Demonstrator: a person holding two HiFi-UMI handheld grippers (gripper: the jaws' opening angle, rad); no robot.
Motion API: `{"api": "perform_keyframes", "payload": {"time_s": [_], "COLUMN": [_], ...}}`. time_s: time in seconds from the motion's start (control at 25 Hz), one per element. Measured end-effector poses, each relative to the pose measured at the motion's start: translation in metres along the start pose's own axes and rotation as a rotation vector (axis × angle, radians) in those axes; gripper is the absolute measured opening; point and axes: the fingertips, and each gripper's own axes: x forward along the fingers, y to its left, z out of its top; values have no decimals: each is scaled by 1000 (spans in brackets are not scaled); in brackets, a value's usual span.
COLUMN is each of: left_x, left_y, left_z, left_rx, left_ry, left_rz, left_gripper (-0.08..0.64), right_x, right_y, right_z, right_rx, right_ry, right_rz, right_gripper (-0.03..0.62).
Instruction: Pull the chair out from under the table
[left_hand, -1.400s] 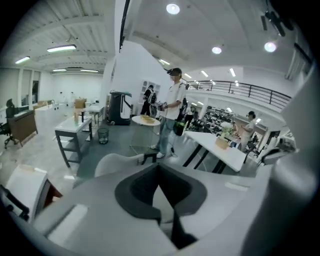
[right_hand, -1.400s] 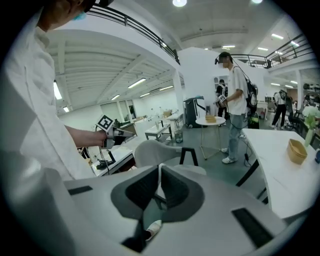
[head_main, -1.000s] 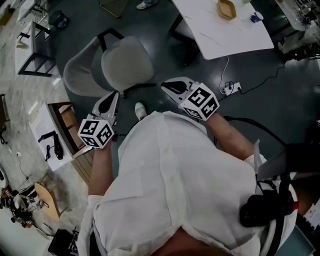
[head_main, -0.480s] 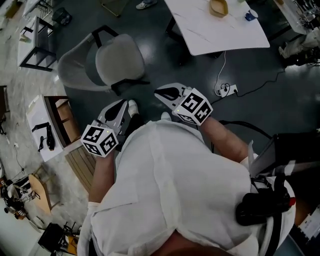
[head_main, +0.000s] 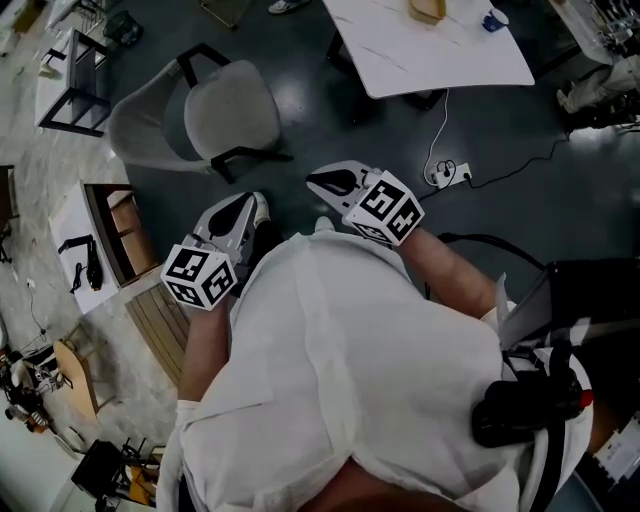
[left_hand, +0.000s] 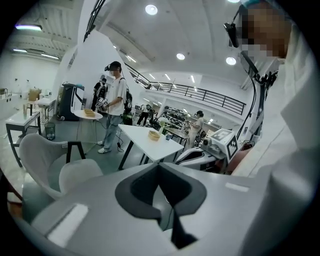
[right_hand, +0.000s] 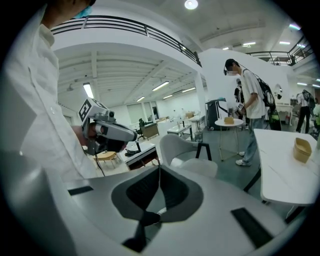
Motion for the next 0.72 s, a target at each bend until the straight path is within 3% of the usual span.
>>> {"api": "perform_keyframes", "payload": {"time_s": [0.72], "left_x": [11], "left_y": [-9], "left_z": [-9], "left_rx": [-11], "left_ry": [17], "left_rz": [0], "left_gripper": [6], "right_x": [-11], "right_y": [-1], "right_z": [-10], "right_rx": [1], "right_ry": [-17], "right_rz": [-3], "right_gripper": [9]}}
